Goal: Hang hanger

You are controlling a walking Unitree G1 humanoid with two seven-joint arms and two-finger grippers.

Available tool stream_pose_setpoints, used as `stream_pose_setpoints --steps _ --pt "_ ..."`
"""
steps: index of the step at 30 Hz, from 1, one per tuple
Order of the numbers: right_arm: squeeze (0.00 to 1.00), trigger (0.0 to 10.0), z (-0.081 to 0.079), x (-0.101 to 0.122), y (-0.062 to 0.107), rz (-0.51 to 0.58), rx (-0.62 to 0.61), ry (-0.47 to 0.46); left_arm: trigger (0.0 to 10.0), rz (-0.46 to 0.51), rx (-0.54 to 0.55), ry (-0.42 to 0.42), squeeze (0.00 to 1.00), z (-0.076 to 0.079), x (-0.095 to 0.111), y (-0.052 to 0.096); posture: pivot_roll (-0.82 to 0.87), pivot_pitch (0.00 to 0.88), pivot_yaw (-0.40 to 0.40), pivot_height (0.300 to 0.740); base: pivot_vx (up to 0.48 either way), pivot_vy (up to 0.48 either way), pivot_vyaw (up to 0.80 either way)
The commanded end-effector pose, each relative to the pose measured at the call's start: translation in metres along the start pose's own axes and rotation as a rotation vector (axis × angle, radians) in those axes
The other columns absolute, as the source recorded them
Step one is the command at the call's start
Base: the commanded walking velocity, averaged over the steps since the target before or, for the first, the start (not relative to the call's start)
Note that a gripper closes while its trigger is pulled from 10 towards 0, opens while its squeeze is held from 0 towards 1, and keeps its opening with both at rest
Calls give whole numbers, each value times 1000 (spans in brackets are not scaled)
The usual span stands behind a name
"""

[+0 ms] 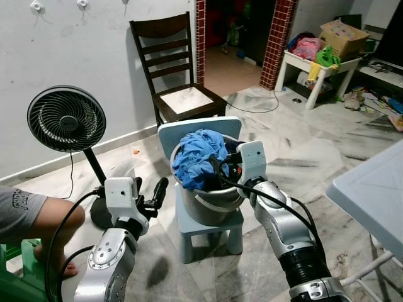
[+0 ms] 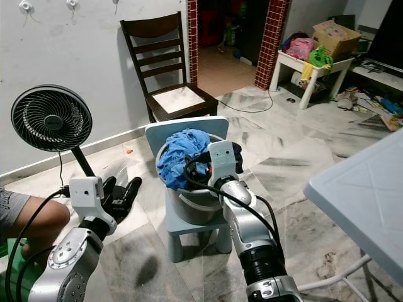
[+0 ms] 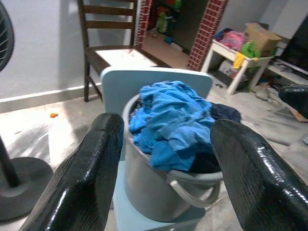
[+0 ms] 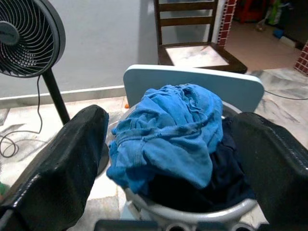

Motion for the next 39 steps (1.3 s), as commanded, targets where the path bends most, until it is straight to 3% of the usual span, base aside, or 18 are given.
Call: stream_pose_setpoints --steps 1,15,27,31,33,39 --pt "0 10000 -3 8 -2 19 6 12 10000 2 -9 -6 0 1 1 1 112 2 26 740 409 0 0" --pt "0 10000 -3 8 -3 17 1 9 10000 -5 -14 -10 0 2 0 0 110 4 26 740 429 0 -147" --pt "0 10000 -3 9 -3 20 5 19 10000 -79 100 -3 0 -11 -14 -5 106 4 23 740 0 0 0" --pt "0 10000 -3 9 -3 21 7 22 10000 -157 176 88 0 -16 -28 -10 104 4 22 740 0 0 0" --pt "0 10000 -4 10 -4 22 12 26 10000 -215 244 185 0 -17 -41 -17 97 2 19 740 0 0 0" --pt "0 10000 0 16 -2 33 4 37 10000 -255 273 203 0 -20 -52 -26 64 11 20 740 0 0 0"
Point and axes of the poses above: a point about 5 cm out from each wrist's last joint towards the gripper, its own y axis pointing back from the gripper into the wrist, its own x axis along the axis of the wrist's last joint, z = x × y, the point moved 6 cm from there along -y, pointing out of the wrist towards the gripper, and after that the axes turned 9 degrees about -y, right-handed, at the moved point
